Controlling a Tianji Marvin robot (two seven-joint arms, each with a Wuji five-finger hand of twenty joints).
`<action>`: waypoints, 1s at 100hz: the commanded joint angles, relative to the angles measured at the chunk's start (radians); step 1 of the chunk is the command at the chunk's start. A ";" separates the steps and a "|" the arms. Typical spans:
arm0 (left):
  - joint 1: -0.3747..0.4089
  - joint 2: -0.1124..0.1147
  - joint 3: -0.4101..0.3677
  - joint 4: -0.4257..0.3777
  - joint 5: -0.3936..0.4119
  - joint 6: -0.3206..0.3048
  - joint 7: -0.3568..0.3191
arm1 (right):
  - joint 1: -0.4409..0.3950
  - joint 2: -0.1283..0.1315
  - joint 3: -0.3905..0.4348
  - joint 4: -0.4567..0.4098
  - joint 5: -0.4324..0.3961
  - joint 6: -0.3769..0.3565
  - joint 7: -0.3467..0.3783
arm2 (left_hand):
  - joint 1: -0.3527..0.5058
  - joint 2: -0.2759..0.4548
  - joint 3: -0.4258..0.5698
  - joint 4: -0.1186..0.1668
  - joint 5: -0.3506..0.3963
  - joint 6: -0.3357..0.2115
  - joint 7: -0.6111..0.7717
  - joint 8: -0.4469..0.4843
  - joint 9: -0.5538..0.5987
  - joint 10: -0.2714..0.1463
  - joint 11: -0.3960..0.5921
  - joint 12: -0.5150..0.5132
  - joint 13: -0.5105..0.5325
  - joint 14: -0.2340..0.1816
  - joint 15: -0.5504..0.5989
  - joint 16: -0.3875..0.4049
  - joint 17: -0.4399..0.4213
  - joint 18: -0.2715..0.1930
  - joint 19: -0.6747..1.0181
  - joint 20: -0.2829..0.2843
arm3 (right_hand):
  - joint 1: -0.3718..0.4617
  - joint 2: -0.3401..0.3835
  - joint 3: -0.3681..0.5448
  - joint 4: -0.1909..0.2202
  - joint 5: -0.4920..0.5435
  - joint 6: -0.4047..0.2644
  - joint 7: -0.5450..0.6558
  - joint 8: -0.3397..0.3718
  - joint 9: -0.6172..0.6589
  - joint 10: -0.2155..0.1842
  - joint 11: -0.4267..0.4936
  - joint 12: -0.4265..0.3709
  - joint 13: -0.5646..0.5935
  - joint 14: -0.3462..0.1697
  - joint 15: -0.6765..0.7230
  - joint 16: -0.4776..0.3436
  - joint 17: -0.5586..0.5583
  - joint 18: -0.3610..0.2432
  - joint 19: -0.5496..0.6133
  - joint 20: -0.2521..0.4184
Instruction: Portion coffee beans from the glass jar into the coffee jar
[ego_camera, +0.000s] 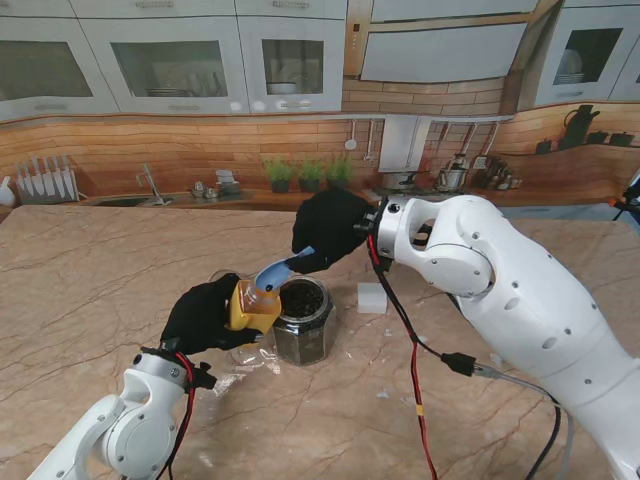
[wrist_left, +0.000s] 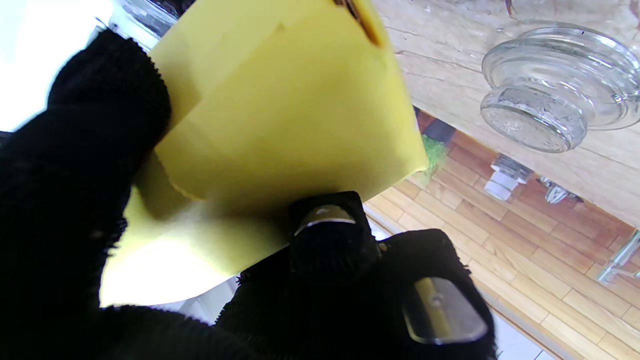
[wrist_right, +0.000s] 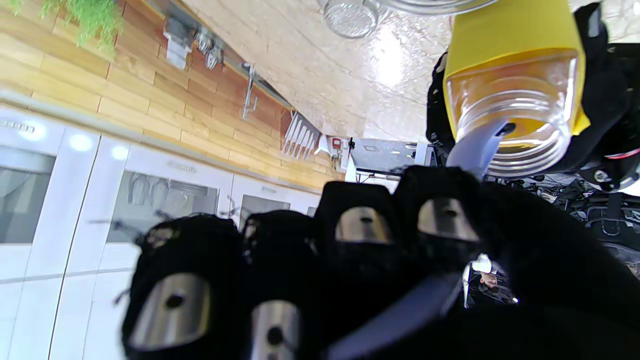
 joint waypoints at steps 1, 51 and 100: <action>0.005 -0.005 0.000 -0.001 -0.003 0.001 0.002 | -0.011 -0.004 0.006 -0.005 -0.020 -0.015 -0.024 | 0.204 0.179 0.272 0.163 0.114 -0.257 0.225 0.067 0.149 -0.097 0.095 0.073 -0.005 0.072 -0.041 0.002 -0.022 -0.113 0.192 -0.005 | -0.008 0.047 0.039 0.046 0.025 -0.088 0.008 0.009 0.072 0.012 0.032 -0.001 0.002 -0.144 0.042 -0.007 0.032 -0.085 0.216 -0.002; 0.003 -0.006 -0.004 0.002 -0.006 -0.003 0.005 | -0.036 -0.006 0.027 -0.009 0.014 0.007 -0.026 | 0.204 0.179 0.271 0.164 0.113 -0.257 0.226 0.067 0.149 -0.097 0.095 0.072 -0.005 0.070 -0.040 0.003 -0.022 -0.113 0.192 -0.004 | -0.011 0.048 0.040 0.053 0.025 -0.088 0.008 0.009 0.072 0.013 0.031 -0.001 0.002 -0.141 0.040 -0.005 0.031 -0.086 0.212 0.000; 0.009 -0.008 -0.015 0.005 0.002 -0.014 0.023 | -0.127 0.024 0.141 -0.107 0.202 0.231 0.223 | 0.204 0.180 0.270 0.164 0.112 -0.258 0.225 0.068 0.146 -0.100 0.095 0.073 -0.006 0.071 -0.041 0.002 -0.023 -0.111 0.192 -0.005 | 0.017 0.018 0.040 0.039 0.030 -0.045 0.022 0.010 0.072 0.054 0.043 0.004 0.000 -0.094 0.057 -0.003 0.030 -0.035 0.229 0.007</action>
